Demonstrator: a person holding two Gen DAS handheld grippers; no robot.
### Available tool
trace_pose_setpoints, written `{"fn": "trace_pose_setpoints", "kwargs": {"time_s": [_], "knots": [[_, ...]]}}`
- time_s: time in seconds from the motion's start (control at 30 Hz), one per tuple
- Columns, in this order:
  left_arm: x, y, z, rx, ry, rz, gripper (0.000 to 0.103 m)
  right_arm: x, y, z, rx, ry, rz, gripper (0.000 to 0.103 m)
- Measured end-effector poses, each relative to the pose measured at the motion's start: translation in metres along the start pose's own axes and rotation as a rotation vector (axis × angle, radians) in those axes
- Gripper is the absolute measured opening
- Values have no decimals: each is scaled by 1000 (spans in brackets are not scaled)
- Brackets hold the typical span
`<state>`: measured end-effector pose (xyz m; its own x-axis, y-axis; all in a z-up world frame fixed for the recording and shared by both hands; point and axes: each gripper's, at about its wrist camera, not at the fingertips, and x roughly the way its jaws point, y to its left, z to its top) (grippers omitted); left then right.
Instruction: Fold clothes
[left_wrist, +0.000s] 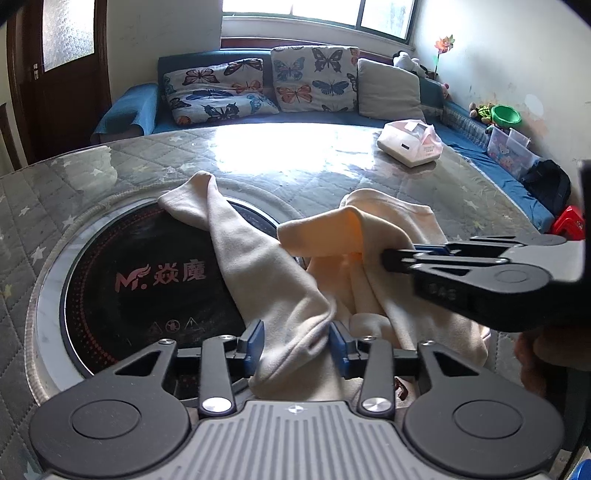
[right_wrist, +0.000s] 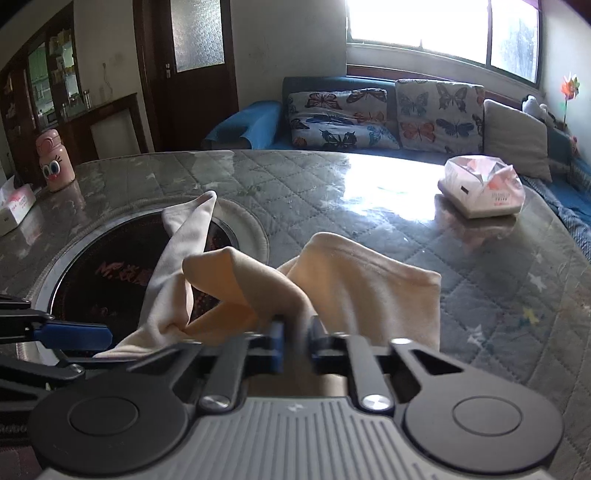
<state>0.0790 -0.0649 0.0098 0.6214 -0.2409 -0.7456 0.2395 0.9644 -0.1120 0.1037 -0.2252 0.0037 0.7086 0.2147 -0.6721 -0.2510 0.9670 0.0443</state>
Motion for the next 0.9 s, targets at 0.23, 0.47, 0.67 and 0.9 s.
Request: {"fn": "trace_pose_setpoints", "kwargs": {"time_s": [0.23, 0.47, 0.67, 0.9], "knots": [[-2, 3, -5, 6, -9, -21, 17, -58, -17, -14, -9, -122, -125, 5], [-19, 7, -16, 3, -46, -14, 12, -116, -52, -45, 87, -170, -262, 5], [-42, 17, -32, -11, -59, -6, 11, -154, -80, -82, 189, -145, -326, 5], [-77, 27, -72, -12, -38, -11, 10, -157, -101, -126, 310, -18, -306, 6]]}}
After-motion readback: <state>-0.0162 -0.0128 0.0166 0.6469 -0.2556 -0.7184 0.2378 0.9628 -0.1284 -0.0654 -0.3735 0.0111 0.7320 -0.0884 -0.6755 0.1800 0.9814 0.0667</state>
